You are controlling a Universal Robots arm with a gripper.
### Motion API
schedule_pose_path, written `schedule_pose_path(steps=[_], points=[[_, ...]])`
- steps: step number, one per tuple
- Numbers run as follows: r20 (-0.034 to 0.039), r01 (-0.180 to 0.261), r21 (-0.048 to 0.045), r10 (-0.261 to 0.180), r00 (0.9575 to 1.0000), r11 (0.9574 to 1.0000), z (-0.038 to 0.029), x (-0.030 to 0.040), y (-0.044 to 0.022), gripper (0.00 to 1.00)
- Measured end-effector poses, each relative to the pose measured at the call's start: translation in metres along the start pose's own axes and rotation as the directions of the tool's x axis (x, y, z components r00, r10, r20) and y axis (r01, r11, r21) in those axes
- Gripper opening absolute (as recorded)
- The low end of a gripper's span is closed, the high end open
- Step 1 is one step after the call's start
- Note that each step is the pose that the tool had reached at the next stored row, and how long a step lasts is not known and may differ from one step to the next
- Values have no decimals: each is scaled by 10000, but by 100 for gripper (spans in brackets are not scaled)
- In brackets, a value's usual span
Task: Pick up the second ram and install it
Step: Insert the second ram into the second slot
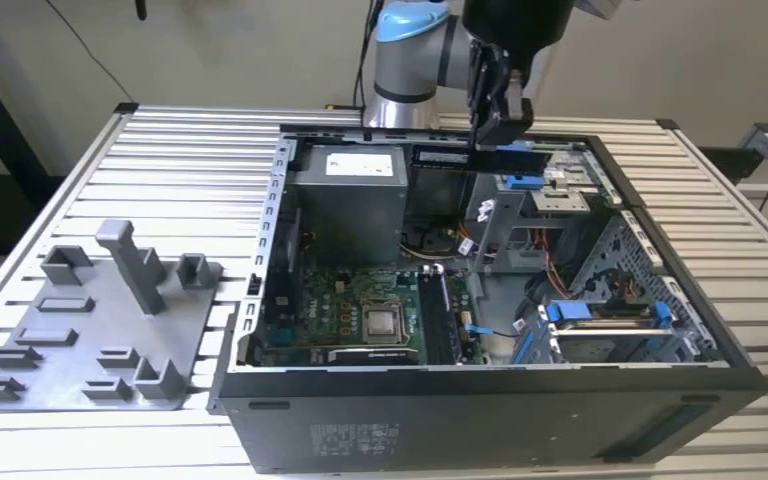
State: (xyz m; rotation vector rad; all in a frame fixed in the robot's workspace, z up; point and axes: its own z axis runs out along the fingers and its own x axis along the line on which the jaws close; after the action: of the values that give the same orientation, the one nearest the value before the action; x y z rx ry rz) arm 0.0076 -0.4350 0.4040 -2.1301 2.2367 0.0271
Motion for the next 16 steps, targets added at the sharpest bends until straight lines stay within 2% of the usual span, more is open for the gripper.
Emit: schedule_pose_path(steps=[5,8,16], points=[[-10,-423,21,423,9991,9991,0,0,0,14],[-16,-749,38,749,9972,9972,0,0,0,14],[-31,-1590,83,1590,9873,9872,0,0,0,14]])
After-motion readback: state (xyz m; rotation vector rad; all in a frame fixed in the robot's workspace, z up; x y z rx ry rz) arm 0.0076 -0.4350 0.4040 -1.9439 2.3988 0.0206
